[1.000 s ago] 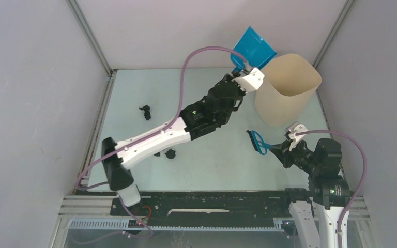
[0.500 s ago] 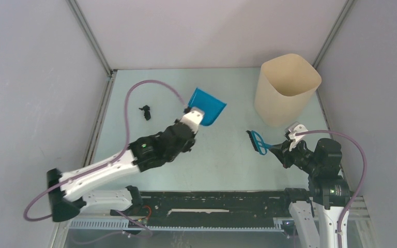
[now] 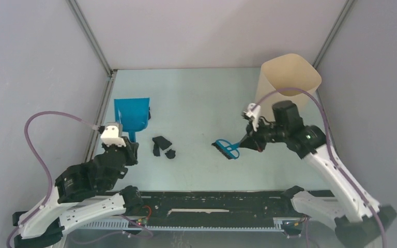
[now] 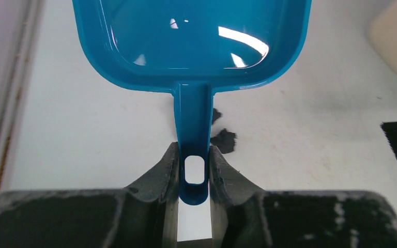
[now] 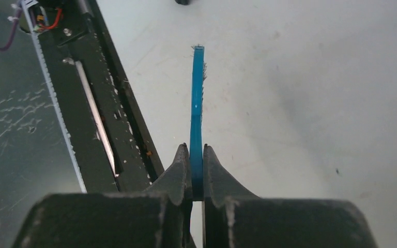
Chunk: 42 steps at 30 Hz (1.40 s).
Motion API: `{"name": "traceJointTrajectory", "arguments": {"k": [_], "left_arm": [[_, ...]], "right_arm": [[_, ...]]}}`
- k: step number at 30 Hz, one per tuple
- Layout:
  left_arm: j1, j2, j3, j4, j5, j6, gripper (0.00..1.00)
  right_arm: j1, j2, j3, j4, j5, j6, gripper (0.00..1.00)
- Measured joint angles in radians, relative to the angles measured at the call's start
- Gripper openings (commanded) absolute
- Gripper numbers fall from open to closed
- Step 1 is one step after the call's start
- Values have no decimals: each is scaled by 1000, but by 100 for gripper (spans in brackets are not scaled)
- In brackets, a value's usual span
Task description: Sweep away the paper scraps from the table
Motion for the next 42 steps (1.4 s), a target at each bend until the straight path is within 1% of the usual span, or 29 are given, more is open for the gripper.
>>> {"name": "traceJointTrajectory", "arguments": {"k": [3, 6, 9, 12, 14, 16, 19, 25, 26, 28, 30, 32, 37, 42], "left_arm": [[0, -3, -4, -43, -91, -18, 0], [2, -11, -41, -42, -174, -23, 0], [12, -34, -128, 10, -232, 12, 0], [52, -39, -196, 70, -251, 60, 0], [80, -39, -224, 115, -257, 94, 0], [99, -45, -236, 153, -269, 120, 0], [109, -73, -240, 194, -290, 137, 0], [120, -125, -247, 241, -317, 144, 0], [121, -132, -256, 253, -320, 145, 0], [125, -152, -291, 291, -317, 164, 0], [129, -158, -323, 315, -309, 183, 0], [129, -151, -336, 326, -302, 198, 0], [132, -92, -336, 364, -297, 215, 0], [132, -64, -336, 370, -278, 217, 0]], "right_arm": [[97, 151, 115, 5, 14, 6, 0], [160, 286, 225, 33, 8, 47, 0], [191, 407, 290, 142, -18, 137, 0], [198, 513, 299, 333, -47, 296, 0], [201, 601, 315, 479, -62, 435, 0], [202, 724, 378, 613, -63, 597, 0], [204, 941, 553, 742, -55, 838, 0], [206, 1409, 1043, 855, -63, 1228, 0], [207, 1464, 1089, 872, -60, 1268, 0], [212, 1561, 1159, 877, -43, 1326, 0], [222, 1648, 1239, 816, 1, 1355, 0], [236, 1696, 1297, 752, 52, 1371, 0], [288, 1759, 1418, 607, 206, 1389, 0], [324, 1788, 1483, 547, 303, 1397, 0]]}}
